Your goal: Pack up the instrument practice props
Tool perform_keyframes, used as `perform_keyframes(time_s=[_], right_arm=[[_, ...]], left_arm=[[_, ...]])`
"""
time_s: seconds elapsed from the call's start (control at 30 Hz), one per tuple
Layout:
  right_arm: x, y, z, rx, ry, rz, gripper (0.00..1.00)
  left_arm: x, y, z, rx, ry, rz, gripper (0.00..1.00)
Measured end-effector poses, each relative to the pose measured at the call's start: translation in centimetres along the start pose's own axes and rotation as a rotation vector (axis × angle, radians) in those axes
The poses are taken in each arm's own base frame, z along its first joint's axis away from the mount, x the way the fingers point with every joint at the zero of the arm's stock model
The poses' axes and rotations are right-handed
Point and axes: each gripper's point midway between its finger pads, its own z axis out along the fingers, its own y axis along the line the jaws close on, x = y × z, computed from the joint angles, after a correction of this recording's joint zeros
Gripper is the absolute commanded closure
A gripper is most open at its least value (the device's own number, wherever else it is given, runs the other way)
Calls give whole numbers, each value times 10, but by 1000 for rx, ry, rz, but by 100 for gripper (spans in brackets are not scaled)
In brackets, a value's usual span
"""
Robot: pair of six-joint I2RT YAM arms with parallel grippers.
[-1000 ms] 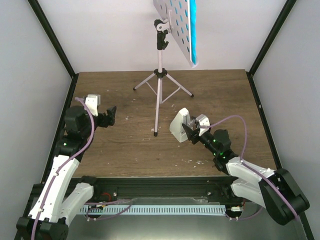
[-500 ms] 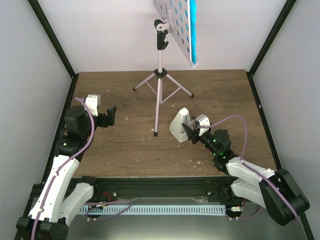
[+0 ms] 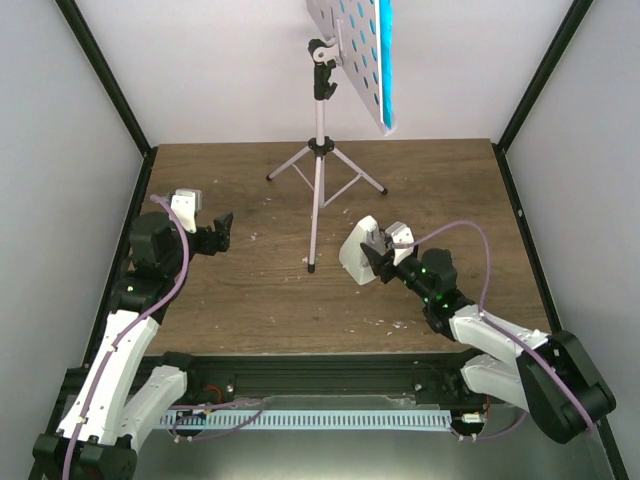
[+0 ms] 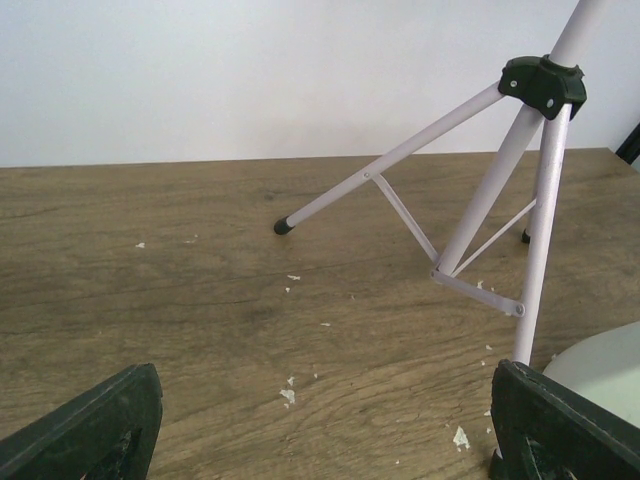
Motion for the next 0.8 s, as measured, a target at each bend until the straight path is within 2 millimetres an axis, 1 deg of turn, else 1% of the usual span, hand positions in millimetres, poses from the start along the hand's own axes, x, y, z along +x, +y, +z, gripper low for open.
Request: perform_keyframes(time_s=[0.13,0.33,0.67,0.8], right_arm=[[0,1,7,-16,11,4,42],[1,2,9,-22,16,8,38],[21,1,14,-17,85,42,28],[22,-1,19,-10,106,54,26]], left_arm=[[0,0,0,1,0,0,9],[0,0,0,2,0,0,9],[0,0,0,3,0,0,9],[0,-1,0,3,0,0,9]])
